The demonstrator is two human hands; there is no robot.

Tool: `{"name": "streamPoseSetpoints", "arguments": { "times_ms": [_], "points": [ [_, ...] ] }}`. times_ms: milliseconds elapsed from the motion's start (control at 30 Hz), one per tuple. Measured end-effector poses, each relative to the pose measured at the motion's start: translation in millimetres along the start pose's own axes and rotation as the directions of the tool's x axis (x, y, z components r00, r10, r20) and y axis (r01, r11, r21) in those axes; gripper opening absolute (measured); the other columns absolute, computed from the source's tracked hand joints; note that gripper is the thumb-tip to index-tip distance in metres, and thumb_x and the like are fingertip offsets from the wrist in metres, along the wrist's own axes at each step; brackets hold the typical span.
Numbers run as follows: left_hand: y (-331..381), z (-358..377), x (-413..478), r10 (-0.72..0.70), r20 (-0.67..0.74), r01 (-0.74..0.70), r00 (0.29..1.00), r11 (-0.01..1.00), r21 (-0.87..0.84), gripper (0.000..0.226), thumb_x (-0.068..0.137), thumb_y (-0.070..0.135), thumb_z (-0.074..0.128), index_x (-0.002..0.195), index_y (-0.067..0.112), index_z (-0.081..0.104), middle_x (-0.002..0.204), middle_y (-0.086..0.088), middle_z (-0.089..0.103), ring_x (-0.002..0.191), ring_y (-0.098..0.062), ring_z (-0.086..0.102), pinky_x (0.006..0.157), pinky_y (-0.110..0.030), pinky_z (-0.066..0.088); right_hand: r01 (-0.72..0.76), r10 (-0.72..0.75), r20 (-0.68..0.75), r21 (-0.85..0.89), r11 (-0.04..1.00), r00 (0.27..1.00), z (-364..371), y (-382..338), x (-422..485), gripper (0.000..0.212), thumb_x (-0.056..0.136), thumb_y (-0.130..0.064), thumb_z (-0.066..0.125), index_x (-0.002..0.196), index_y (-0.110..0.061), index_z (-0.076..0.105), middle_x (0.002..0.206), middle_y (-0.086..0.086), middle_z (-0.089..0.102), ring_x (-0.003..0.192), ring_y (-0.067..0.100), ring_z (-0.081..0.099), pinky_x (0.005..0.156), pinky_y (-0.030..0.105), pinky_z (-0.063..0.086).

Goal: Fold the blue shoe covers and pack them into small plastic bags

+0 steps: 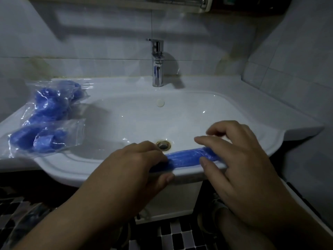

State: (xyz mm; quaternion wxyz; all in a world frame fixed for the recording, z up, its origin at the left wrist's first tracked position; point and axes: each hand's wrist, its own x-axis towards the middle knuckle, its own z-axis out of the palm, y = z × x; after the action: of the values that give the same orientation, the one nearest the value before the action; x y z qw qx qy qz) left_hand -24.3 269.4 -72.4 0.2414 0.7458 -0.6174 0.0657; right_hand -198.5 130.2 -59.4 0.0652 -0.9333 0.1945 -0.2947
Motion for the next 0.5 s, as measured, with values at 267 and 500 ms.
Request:
{"name": "streamPoseSetpoints", "arguments": {
  "times_ms": [267,500],
  "points": [
    [-6.0,-17.2,4.3,0.020,0.112,-0.005,0.994,0.991,-0.131,0.055,0.089,0.061,0.023,0.088,0.028,0.067,0.081,0.011,0.057,0.074,-0.006,0.058,0.068,-0.037,0.048,-0.049,0.022,0.215,0.122,0.991,0.976,22.4,-12.4,7.7,0.054,0.087,-0.049,0.027,0.125,-0.031,0.061,0.114,-0.014,0.061,0.106,0.008,0.051,0.095,0.035,0.045],
    [-15.6,-14.3,7.6,0.057,0.160,-0.014,0.985,0.965,-0.260,0.029,0.086,0.042,0.048,0.105,0.044,0.069,0.107,0.023,0.053,0.106,-0.001,0.051,0.086,-0.018,0.041,-0.017,-0.030,0.178,0.257,0.966,0.984,25.2,-7.0,1.2,0.048,0.087,-0.030,0.046,0.135,-0.036,0.052,0.136,-0.020,0.053,0.127,-0.005,0.042,0.114,0.029,0.030]
  ]
}}
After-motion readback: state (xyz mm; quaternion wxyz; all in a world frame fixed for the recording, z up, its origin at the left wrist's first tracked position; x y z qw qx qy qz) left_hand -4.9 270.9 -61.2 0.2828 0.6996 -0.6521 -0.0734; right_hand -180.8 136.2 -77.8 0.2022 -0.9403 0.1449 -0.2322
